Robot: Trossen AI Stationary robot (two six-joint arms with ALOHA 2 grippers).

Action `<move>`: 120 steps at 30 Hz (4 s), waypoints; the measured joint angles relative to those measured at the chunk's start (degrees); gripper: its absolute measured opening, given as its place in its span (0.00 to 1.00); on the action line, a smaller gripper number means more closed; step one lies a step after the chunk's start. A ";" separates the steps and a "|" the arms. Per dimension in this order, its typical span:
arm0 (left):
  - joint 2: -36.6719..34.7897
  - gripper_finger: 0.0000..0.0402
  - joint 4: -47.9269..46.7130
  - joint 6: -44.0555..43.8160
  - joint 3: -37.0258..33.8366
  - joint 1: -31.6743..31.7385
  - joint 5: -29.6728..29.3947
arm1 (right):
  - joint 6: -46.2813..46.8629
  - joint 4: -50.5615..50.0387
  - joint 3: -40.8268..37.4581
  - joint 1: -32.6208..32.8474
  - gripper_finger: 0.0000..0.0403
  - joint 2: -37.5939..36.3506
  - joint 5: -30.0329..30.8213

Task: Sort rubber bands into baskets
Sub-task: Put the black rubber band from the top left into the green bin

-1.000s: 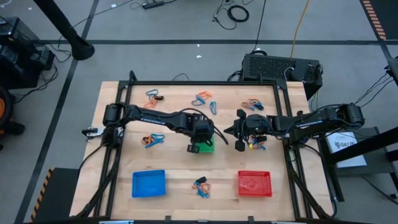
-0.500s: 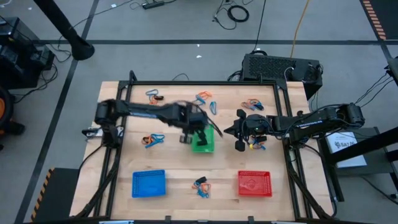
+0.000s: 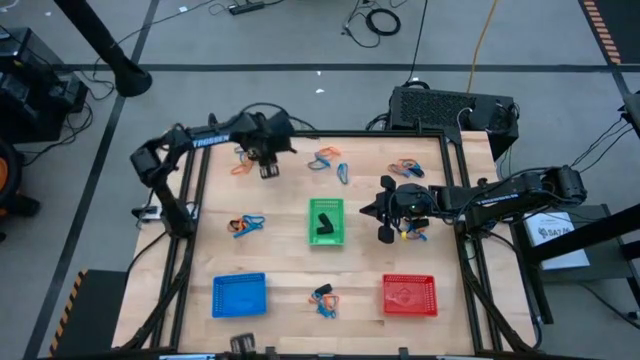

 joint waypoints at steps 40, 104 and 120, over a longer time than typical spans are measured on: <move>10.10 0.31 6.04 4.27 -3.18 9.62 4.37 | -2.87 0.00 0.00 -0.02 0.00 0.00 0.03; 2.43 0.08 34.59 -18.42 -3.53 -38.20 9.69 | 7.78 -5.07 0.00 0.01 0.00 -0.02 -0.02; 2.43 0.28 34.56 -18.43 -3.53 -38.22 10.65 | 7.29 -5.03 0.00 0.01 0.00 -0.02 -0.02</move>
